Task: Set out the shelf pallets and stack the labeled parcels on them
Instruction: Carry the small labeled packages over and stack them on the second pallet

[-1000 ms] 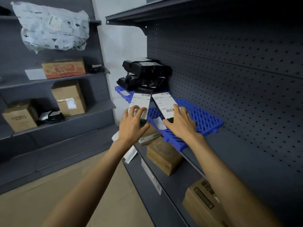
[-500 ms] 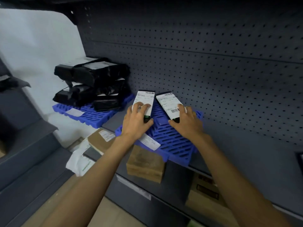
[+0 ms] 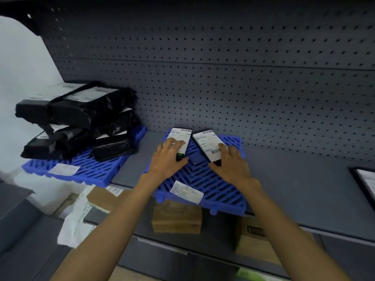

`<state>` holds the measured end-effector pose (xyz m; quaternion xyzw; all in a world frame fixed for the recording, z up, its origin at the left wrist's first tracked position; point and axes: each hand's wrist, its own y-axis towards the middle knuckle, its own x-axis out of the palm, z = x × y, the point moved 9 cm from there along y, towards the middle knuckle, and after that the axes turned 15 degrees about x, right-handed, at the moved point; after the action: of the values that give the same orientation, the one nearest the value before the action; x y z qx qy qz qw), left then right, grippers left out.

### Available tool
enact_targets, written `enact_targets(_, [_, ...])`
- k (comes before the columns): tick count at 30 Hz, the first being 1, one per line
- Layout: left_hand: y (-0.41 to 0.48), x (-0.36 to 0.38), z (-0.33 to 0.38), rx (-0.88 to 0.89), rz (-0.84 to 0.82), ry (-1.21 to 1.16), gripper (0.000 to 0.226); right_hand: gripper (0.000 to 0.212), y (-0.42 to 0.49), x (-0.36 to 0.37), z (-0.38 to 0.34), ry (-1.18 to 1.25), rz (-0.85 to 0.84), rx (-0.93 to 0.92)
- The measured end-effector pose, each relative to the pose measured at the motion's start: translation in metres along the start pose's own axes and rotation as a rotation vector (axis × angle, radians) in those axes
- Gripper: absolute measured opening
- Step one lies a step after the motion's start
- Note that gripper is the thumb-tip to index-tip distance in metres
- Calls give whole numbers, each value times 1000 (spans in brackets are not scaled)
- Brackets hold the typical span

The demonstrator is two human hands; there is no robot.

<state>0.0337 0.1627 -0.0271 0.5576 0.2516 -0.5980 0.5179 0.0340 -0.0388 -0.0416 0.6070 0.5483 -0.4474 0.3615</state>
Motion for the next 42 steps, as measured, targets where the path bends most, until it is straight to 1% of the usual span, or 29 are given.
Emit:
enact_targets(3, [1, 0, -1, 46, -14, -13, 61, 77, -6, 1, -2, 9, 25, 41])
enact_targets(8, [-1, 0, 4, 112, -88, -19, 60, 79, -19, -6, -5, 8, 33, 72])
enact_targets(12, [2, -18, 22, 223, -60, 74, 57, 73, -44, -26, 4, 7, 107, 100])
enact_targets(15, [3, -23, 51, 334, -73, 146, 55, 66, -70, -44, 27, -21, 166, 149])
enact_targets(18, [2, -21, 92, 446, -70, 174, 48, 56, -103, -58, 63, -74, 201, 216])
enact_targets(21, [-1, -15, 143, 537, -65, 138, 45, 49, -140, -74, 111, -123, 246, 332])
enact_targets(27, [-8, 15, 263, 714, -107, 93, 42, 47, -214, -101, 214, -162, 264, 585])
enact_targets(32, [-14, 41, 349, 803, -118, 55, 41, 49, -254, -121, 288, -157, 286, 698])
enact_targets(36, [-10, 64, 402, 809, -141, 29, 42, 48, -262, -137, 340, -152, 296, 705])
enact_targets(42, [-5, 98, 466, 681, -185, -13, 44, 48, -248, -155, 409, -150, 259, 622])
